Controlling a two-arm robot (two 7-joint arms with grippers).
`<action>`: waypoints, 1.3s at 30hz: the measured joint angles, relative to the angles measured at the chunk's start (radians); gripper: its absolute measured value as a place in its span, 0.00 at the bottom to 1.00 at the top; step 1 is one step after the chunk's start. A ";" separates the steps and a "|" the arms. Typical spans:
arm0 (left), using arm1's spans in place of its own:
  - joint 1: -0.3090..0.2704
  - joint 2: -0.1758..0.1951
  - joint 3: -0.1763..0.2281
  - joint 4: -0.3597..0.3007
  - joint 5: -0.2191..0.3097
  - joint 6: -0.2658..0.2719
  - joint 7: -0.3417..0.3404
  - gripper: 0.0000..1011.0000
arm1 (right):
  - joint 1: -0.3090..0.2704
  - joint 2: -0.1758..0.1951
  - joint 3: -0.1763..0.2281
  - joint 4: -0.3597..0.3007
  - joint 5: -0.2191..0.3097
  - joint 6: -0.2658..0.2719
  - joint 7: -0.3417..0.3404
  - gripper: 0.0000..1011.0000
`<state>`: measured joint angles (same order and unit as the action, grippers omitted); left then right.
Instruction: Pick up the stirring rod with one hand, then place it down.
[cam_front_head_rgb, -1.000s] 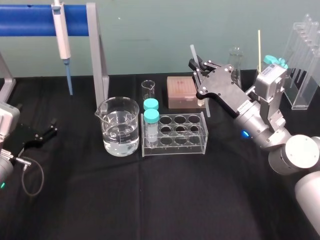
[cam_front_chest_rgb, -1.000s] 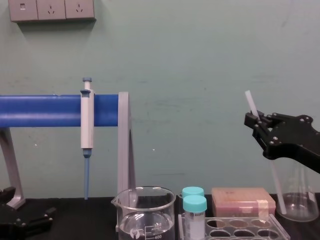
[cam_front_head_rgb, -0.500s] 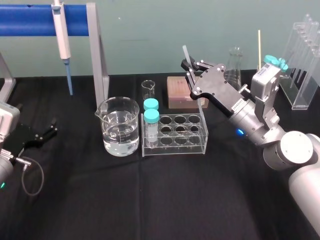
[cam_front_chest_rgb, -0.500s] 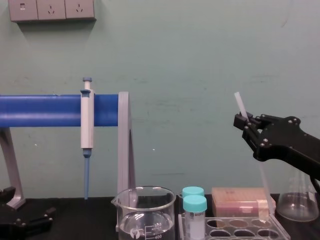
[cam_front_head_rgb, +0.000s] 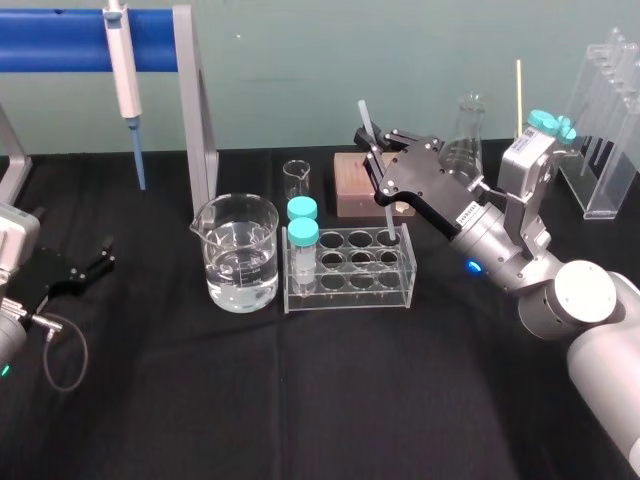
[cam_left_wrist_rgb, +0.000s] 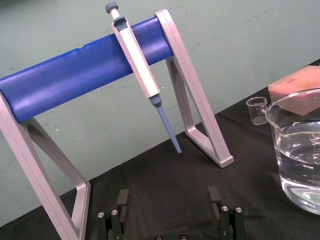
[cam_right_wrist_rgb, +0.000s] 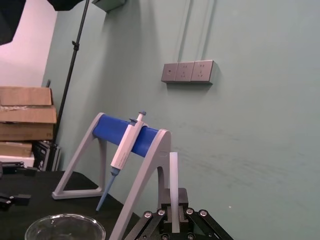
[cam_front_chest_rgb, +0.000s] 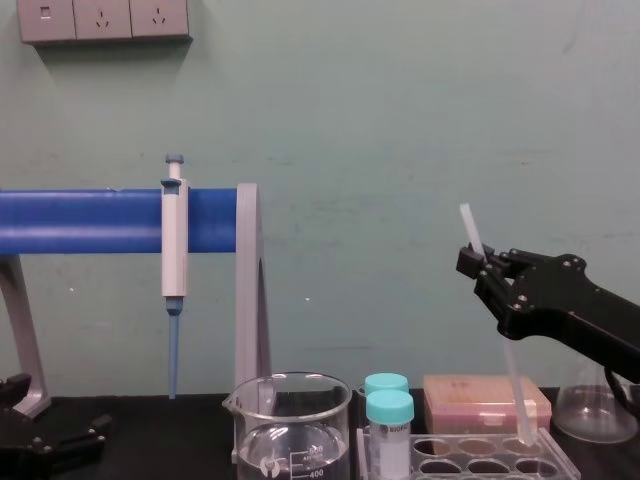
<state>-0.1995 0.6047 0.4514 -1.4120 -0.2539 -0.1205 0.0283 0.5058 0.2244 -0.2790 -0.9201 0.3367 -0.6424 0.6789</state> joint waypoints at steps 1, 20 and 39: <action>0.000 0.000 0.000 0.000 0.000 0.000 0.000 0.99 | 0.000 0.000 0.000 0.000 0.000 0.000 0.000 0.07; 0.000 0.000 0.000 0.000 0.000 0.000 0.000 0.99 | 0.063 -0.021 -0.011 0.163 0.040 -0.046 0.081 0.07; 0.000 0.000 0.000 0.000 0.000 0.000 0.000 0.99 | 0.113 -0.044 -0.010 0.315 0.061 -0.109 0.159 0.07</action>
<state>-0.1996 0.6047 0.4514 -1.4120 -0.2539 -0.1206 0.0283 0.6186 0.1807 -0.2890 -0.6052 0.3977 -0.7511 0.8380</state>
